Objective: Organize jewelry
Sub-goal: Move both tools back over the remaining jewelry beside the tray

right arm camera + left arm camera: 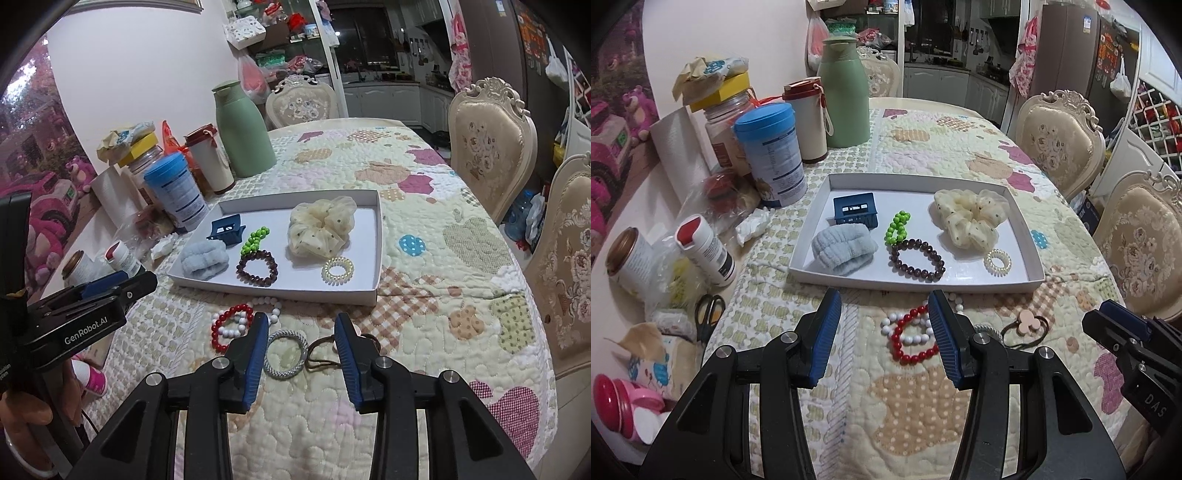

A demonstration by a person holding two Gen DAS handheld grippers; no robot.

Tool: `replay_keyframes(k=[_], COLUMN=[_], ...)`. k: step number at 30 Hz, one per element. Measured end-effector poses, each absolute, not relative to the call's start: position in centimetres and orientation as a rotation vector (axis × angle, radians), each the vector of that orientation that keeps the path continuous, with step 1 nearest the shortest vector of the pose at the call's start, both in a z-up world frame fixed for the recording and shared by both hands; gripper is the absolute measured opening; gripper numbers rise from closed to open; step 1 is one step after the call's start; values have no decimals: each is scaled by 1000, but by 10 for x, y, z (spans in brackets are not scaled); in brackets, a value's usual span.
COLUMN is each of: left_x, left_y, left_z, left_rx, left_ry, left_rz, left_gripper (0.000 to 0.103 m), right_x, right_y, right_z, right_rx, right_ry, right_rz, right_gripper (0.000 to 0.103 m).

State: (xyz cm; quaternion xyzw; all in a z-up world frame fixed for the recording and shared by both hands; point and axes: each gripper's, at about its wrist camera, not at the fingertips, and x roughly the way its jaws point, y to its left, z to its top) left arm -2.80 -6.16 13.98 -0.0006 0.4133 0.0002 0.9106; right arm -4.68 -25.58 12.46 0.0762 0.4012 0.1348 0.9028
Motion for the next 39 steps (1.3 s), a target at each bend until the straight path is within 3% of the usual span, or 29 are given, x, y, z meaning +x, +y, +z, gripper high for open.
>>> replay_keyframes(k=[39], left_x=[-44], left_y=[-55], left_z=[134], left_rx=[6], left_ry=[872], left_rz=[15], left_gripper=[49], right_x=[-61], right_y=[-246], right_z=[122], right_rx=[119], right_ry=[854], right_rz=[311], right_gripper=[36])
